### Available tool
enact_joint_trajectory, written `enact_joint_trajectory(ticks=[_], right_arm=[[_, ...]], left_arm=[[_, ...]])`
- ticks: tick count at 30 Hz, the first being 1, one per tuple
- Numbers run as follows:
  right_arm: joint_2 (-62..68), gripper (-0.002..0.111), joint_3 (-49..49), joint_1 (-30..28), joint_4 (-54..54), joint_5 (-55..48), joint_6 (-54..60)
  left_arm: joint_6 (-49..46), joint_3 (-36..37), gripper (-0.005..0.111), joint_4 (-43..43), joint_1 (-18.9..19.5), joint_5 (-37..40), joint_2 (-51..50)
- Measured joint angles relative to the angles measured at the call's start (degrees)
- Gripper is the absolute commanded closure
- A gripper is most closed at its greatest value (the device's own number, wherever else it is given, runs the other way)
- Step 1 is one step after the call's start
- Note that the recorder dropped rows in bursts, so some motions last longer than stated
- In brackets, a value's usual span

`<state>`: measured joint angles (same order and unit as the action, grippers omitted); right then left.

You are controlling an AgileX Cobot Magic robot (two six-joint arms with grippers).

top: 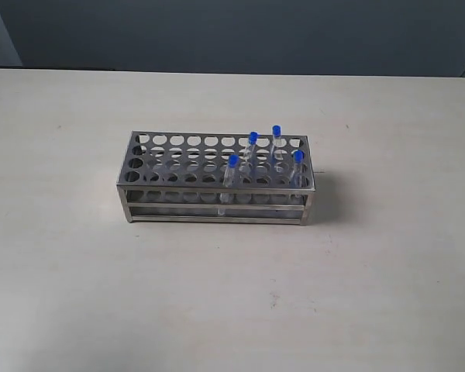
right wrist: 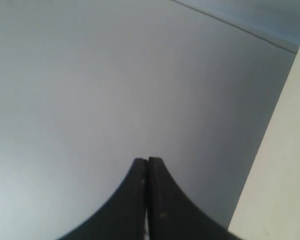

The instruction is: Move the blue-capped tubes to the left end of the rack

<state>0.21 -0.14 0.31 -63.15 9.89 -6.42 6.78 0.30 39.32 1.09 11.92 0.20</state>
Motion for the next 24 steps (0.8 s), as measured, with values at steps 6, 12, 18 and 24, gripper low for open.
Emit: enact_joint_trajectory(ticks=[6,12,18,24], right_arm=[[0.0,0.109,0.0,0.0,-0.2,6.2,0.0],[0.0,0.109,0.0,0.0,4.0,2.4,-3.7],[-0.1,0.109,-6.9,0.0,28.6,-7.7,-4.5],[3.7,0.109,-19.3,0.0,51.4,-18.9,-2.9]], left_arm=[[0.0,0.0,0.106,0.0,0.0,0.0,0.0],[0.0,0.0,0.106,0.0,0.0,0.0,0.0],[0.0,0.0,0.106,0.0,0.0,0.0,0.0],[0.0,0.0,0.106,0.0,0.0,0.0,0.0]])
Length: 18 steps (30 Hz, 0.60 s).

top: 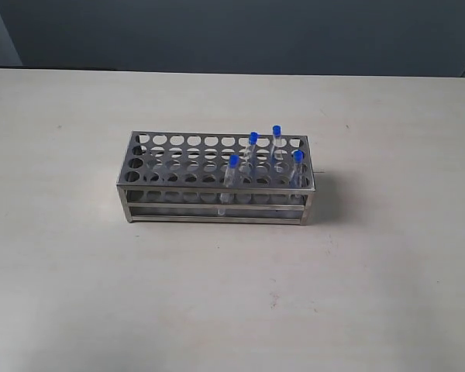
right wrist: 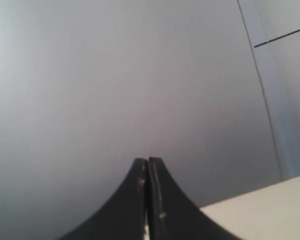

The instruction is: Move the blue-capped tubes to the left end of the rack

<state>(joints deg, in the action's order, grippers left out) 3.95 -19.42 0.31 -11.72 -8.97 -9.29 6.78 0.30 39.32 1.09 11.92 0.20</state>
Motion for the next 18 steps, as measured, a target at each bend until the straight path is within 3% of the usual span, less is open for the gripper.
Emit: enact_joint_trajectory(ticks=[4,7,11,18], right_arm=[[9.3,0.109,-8.6,0.0,3.0,-10.9,11.5],[18.2,0.109,-13.9,2.1,-0.8,-17.7,24.1],[31.8,0.109,-18.3,9.7,-7.4,-21.2,34.5],[56.1,0.109,-23.8,22.0,-8.3,-17.6,37.1]], left_arm=[[0.0,0.0,0.106,0.0,0.0,0.0,0.0],[0.0,0.0,0.106,0.0,0.0,0.0,0.0],[0.0,0.0,0.106,0.0,0.0,0.0,0.0],[0.0,0.0,0.106,0.0,0.0,0.0,0.0]])
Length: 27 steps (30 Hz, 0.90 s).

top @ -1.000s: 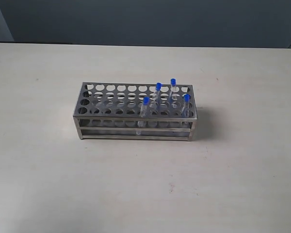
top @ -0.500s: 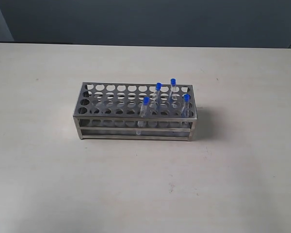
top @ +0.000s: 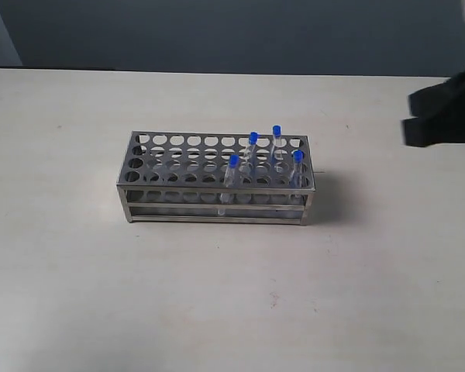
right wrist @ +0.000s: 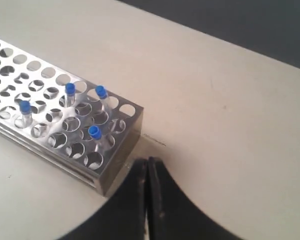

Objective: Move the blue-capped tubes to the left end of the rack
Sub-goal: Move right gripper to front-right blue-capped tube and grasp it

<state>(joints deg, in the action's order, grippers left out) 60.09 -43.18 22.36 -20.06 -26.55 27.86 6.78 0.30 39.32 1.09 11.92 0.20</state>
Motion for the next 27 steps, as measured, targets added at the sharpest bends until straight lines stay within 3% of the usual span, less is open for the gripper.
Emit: enact_joint_trajectory(ticks=[4,9,11,22,27], right_arm=[[11.5,0.104,-0.3,4.5,1.6,7.9,0.2],[19.5,0.069,-0.3,8.8,2.0,13.5,0.2],[21.5,0.061,-0.3,10.7,1.7,17.0,0.2],[26.0,0.066,-0.4,13.6,0.2,27.1,0.4],[27.5,0.066,-1.4,13.6,-0.9,25.7,-0.7]], left_arm=[[0.0,0.0,0.106,0.0,0.0,0.0,0.0],[0.0,0.0,0.106,0.0,0.0,0.0,0.0],[0.0,0.0,0.106,0.0,0.0,0.0,0.0],[0.0,0.0,0.106,0.0,0.0,0.0,0.0],[0.0,0.0,0.106,0.0,0.0,0.0,0.0]])
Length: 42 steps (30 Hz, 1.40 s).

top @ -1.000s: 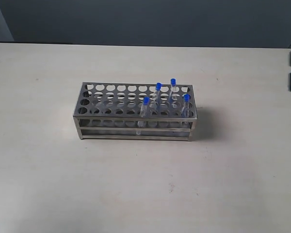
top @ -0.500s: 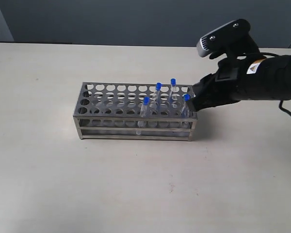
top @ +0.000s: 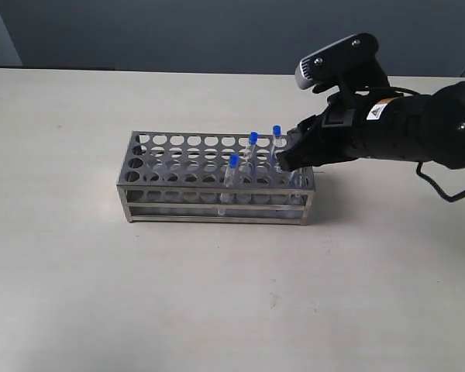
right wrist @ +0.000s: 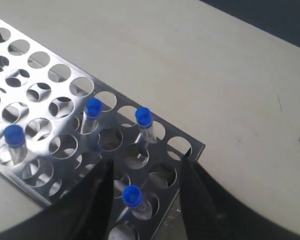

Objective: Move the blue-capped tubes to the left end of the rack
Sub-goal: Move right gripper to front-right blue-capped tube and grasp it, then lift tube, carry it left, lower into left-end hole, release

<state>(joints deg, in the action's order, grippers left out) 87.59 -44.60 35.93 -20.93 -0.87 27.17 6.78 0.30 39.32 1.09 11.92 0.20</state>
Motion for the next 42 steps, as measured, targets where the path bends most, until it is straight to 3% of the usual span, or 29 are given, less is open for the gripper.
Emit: enact_joint_trajectory(ticks=[20,25,32,42], right_arm=[[7.4,0.067,0.0,0.1,-0.6,0.5,-0.1],[8.1,0.109,-0.1,0.1,-0.6,0.9,-0.1],[7.7,0.108,-0.1,0.1,-1.3,1.3,-0.2],[-5.6,0.108,-0.1,0.1,-1.5,-1.1,-0.3]], left_arm=[[0.0,0.0,0.106,0.0,0.0,0.0,0.0],[0.0,0.0,0.106,0.0,0.0,0.0,0.0],[0.0,0.0,0.106,0.0,0.0,0.0,0.0],[0.0,0.0,0.106,0.0,0.0,0.0,0.0]])
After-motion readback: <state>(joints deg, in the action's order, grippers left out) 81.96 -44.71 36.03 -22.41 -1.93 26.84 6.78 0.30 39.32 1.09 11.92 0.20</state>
